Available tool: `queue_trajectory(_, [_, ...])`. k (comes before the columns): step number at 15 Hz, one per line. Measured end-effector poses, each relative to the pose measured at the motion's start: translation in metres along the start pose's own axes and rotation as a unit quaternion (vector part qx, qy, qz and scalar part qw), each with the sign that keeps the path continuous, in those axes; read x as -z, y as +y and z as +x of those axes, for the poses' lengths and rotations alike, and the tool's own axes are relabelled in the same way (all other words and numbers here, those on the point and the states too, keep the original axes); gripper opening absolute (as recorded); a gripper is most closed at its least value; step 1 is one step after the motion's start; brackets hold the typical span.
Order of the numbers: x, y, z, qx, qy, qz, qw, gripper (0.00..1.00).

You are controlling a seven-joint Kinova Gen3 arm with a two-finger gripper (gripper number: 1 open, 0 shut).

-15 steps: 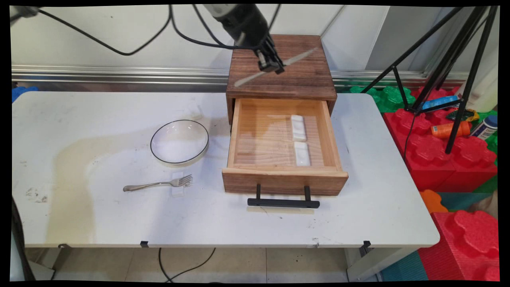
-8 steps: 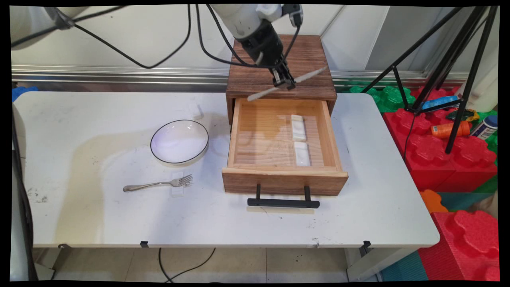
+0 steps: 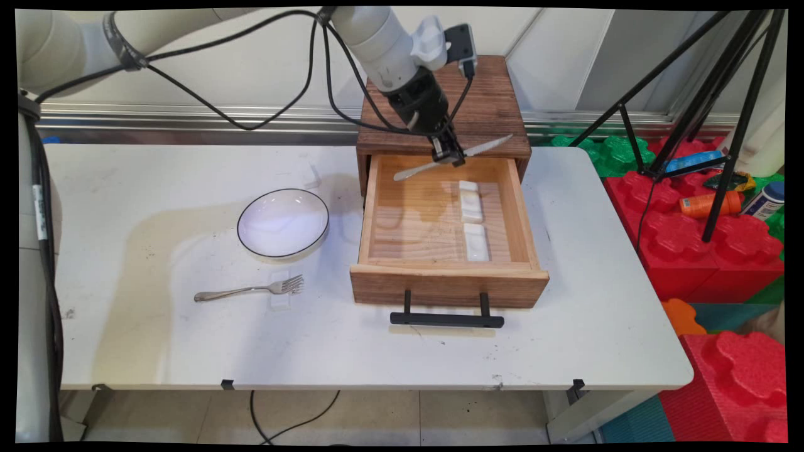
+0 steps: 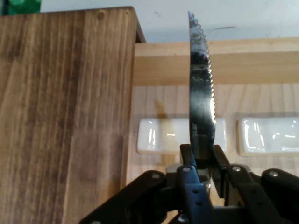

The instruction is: Place the picked object into the drawer

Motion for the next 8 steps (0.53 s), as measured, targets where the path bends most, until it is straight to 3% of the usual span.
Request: queue_trajectory(8, [-0.031,-0.003,-0.021,0.003,-0.005,-0.017,0.9998,0.0])
